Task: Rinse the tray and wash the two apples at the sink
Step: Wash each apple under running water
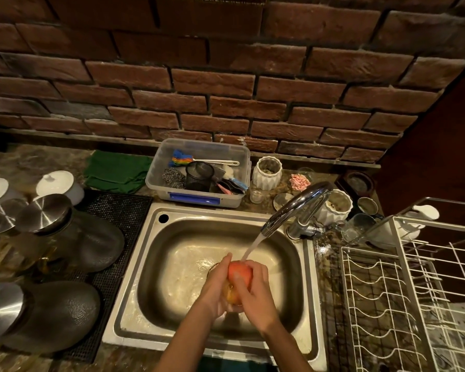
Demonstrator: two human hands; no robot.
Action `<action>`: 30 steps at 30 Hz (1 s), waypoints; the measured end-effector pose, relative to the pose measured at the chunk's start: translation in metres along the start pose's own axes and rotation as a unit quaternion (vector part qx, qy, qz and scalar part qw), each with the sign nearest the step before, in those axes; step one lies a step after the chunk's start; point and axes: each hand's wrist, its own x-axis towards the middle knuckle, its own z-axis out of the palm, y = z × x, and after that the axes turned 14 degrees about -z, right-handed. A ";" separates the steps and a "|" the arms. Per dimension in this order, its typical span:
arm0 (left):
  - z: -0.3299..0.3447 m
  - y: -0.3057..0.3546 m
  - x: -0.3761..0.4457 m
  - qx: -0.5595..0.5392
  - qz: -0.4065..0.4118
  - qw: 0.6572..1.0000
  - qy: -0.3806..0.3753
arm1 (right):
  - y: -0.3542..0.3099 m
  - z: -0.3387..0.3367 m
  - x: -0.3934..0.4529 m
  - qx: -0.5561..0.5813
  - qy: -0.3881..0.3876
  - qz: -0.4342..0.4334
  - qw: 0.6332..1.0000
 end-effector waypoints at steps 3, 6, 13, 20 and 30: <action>-0.001 -0.004 0.001 -0.035 -0.003 0.999 -0.034 | -0.003 0.007 -0.003 0.028 0.030 -0.010 0.999; 0.010 -0.008 0.003 -0.013 0.100 0.994 0.028 | -0.005 0.013 0.000 0.067 0.063 0.029 0.995; 0.016 -0.009 0.005 0.160 0.263 0.946 0.100 | -0.013 0.005 0.023 0.183 0.105 0.181 0.960; 0.004 -0.003 0.002 0.212 0.309 0.925 0.057 | -0.003 -0.025 0.036 0.342 -0.011 0.308 0.888; 0.016 -0.005 0.009 0.012 0.214 0.974 0.074 | 0.002 -0.004 0.024 0.175 0.048 0.126 0.975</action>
